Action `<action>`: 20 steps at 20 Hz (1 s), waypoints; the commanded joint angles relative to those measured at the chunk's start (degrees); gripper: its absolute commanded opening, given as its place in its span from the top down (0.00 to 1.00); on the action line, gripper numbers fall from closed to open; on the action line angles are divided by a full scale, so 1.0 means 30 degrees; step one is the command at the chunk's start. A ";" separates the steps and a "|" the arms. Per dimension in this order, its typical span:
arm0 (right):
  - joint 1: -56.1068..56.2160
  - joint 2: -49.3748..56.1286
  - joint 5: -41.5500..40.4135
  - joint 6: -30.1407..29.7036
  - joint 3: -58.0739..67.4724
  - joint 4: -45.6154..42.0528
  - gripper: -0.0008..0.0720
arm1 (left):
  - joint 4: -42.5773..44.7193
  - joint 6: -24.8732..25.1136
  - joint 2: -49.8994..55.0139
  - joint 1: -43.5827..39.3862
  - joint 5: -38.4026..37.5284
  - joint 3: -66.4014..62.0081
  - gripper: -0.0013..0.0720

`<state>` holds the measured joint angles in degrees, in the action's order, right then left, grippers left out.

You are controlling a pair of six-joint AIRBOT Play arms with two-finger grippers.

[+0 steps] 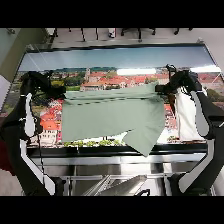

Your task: Fold the shirts.

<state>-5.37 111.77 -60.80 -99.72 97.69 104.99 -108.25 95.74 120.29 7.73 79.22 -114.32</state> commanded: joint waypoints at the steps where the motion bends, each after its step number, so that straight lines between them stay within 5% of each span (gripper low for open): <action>1: 0.0211 0.0073 0.0219 0.0051 -0.0066 -0.0051 0.96 | 0.0379 0.0007 0.0022 -0.0357 -0.0277 0.0007 0.96; 4: 0.0306 0.0029 0.0270 0.0051 -0.0058 0.0794 0.94 | -0.0357 0.0066 0.0022 -0.0495 -0.0335 0.0000 0.96; 5: 0.0306 -0.0051 0.0277 0.0051 -0.0051 0.1202 0.82 | -0.0882 0.0073 0.0022 -0.0495 -0.0182 -0.0124 0.72; 6: 0.0291 -0.0168 0.0248 0.0131 0.0007 0.1734 0.52 | -0.1129 0.0066 0.0022 -0.0495 0.0080 -0.0364 0.35; 7: 0.0262 -0.0335 0.0117 0.0488 0.0160 0.2040 0.38 | -0.1311 0.0066 0.0022 -0.0466 0.0619 -0.0831 0.17; 14: -0.2047 -0.4677 -0.5676 0.0940 0.1209 0.2106 0.39 | -0.1304 -0.0175 -0.3490 0.1989 0.6477 -0.0204 0.15; 17: -0.4036 -0.7810 -0.6878 0.0546 -0.1960 0.2943 0.53 | -0.1319 0.0321 -0.6863 0.3526 0.5938 0.5340 0.15; 20: -0.6550 -1.1701 -0.6098 -0.0306 -0.8415 0.4838 0.38 | -0.1486 0.1523 -1.0047 0.4656 0.3745 1.3668 0.15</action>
<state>-19.03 85.95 -78.32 -98.63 85.69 114.83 -112.29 97.43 98.26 18.41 94.39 -91.83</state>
